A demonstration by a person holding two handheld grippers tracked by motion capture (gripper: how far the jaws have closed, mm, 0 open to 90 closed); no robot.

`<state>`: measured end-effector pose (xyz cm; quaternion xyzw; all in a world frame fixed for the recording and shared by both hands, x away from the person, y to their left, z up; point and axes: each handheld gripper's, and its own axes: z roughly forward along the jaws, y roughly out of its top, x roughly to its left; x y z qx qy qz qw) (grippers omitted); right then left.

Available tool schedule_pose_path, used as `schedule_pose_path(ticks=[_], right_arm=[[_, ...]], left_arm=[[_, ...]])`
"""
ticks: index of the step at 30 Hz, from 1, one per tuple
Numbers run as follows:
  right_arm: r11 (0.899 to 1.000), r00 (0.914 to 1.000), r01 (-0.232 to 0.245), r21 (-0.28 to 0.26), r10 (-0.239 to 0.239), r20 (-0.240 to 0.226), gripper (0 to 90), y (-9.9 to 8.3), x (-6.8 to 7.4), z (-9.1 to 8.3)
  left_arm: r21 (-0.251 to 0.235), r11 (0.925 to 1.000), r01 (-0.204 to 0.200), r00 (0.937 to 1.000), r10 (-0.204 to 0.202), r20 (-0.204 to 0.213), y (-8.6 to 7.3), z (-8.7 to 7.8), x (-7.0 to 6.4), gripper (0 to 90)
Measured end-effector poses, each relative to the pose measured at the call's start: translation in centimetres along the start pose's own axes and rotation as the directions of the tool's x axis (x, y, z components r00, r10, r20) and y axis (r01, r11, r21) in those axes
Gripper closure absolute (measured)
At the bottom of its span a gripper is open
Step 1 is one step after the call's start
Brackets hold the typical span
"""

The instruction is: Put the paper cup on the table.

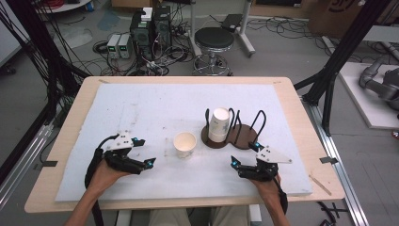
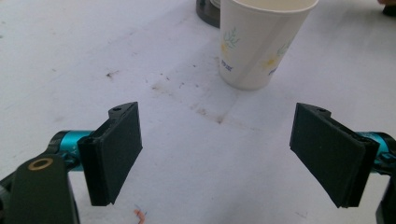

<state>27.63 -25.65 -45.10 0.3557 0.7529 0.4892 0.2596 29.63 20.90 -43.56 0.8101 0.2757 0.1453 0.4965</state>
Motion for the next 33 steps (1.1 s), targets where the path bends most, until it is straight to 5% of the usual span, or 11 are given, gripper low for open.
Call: schedule_pose_path(ticks=[6,17,23,33], right_arm=[[1.0,1.0,-0.001,-0.001,0.001,0.001,15.1,0.0,0.0,0.0],[1.0,0.9999,-0.01,-0.029,0.01,0.012,15.1,-0.2,0.0,-0.3],[0.999,0.9998,-0.012,-0.04,0.013,0.015,15.1,-0.2,0.1,-0.4],[0.999,0.9999,-0.007,-0.038,0.008,0.012,15.1,-0.2,0.1,-0.4]], left_arm=[[-0.118,0.9929,0.01,0.9995,-0.014,-0.029,-1.7,-1.0,0.0,16.6],[-0.22,0.9749,0.031,0.9952,-0.051,-0.083,-3.7,-2.3,0.5,15.4],[-0.289,0.9566,0.035,0.9942,-0.063,-0.087,-4.3,-2.8,0.6,15.7],[-0.28,0.9582,0.057,0.9907,-0.089,-0.103,-4.2,-2.8,0.7,15.7]])
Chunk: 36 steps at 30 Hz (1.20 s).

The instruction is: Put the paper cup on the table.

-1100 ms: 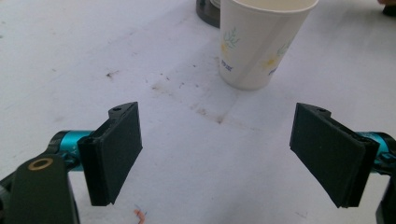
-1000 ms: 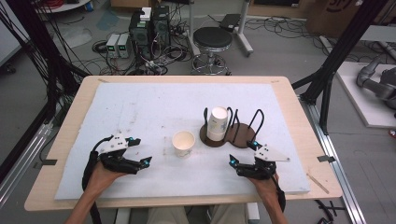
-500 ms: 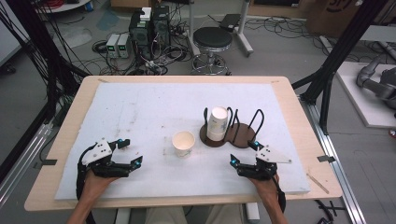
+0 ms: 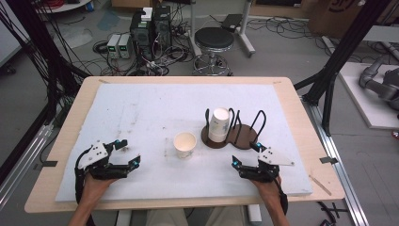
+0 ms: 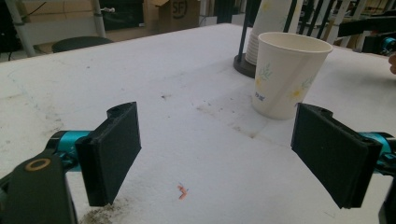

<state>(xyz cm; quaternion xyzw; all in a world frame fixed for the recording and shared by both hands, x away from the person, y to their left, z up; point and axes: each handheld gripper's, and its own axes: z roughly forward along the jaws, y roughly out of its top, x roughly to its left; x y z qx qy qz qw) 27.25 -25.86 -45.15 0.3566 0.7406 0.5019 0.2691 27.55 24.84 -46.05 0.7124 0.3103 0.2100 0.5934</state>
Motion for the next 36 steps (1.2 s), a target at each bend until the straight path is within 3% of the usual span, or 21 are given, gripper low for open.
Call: schedule_pose_path(ticks=[36], right_arm=[[0.999,0.9999,-0.015,-0.049,0.015,0.002,15.3,-0.26,-0.16,-0.47]], left_arm=[[-0.01,0.9997,0.021,0.9998,-0.021,0.006,-0.06,-0.07,0.21,15.8]])
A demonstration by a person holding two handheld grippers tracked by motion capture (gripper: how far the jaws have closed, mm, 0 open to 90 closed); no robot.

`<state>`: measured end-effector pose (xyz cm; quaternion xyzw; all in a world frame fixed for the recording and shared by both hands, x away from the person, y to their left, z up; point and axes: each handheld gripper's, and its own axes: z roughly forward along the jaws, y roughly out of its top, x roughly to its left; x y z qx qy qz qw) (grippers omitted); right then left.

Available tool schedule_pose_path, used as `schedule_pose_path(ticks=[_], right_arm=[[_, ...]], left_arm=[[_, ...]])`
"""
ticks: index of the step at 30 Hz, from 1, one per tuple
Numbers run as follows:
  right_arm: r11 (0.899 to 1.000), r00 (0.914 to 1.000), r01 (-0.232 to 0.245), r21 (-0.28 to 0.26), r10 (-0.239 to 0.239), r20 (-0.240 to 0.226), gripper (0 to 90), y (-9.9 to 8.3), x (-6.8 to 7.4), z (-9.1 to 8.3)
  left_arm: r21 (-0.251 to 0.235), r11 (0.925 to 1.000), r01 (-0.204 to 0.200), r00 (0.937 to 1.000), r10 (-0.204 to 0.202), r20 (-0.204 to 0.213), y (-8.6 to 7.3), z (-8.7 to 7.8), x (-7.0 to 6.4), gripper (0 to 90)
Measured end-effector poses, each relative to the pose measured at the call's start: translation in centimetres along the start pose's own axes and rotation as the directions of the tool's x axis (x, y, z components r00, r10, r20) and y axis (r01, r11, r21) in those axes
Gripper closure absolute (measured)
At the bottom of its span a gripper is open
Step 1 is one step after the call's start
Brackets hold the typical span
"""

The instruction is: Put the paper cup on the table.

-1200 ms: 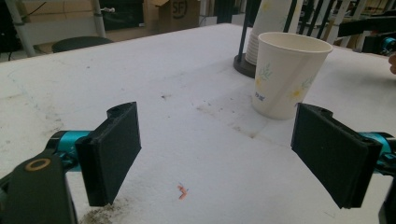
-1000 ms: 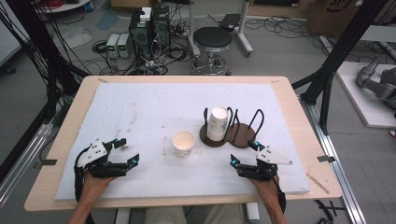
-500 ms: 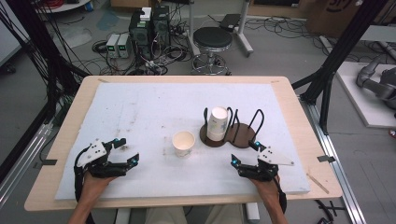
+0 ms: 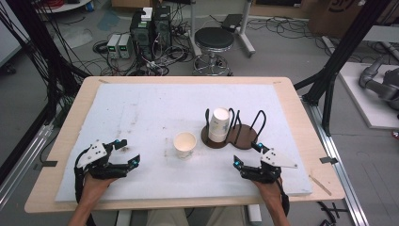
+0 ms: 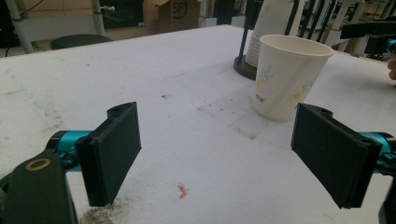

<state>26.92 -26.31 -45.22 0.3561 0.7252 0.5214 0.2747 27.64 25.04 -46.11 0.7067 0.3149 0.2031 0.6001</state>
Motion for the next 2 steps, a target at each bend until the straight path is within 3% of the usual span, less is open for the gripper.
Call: schedule_pose_path(ticks=[2], right_arm=[[1.0,1.0,-0.008,0.002,0.008,0.003,15.3,0.0,-0.01,-0.01]], left_arm=[[0.003,1.0,-0.003,1.0,0.003,0.003,0.01,0.01,0.0,15.8]])
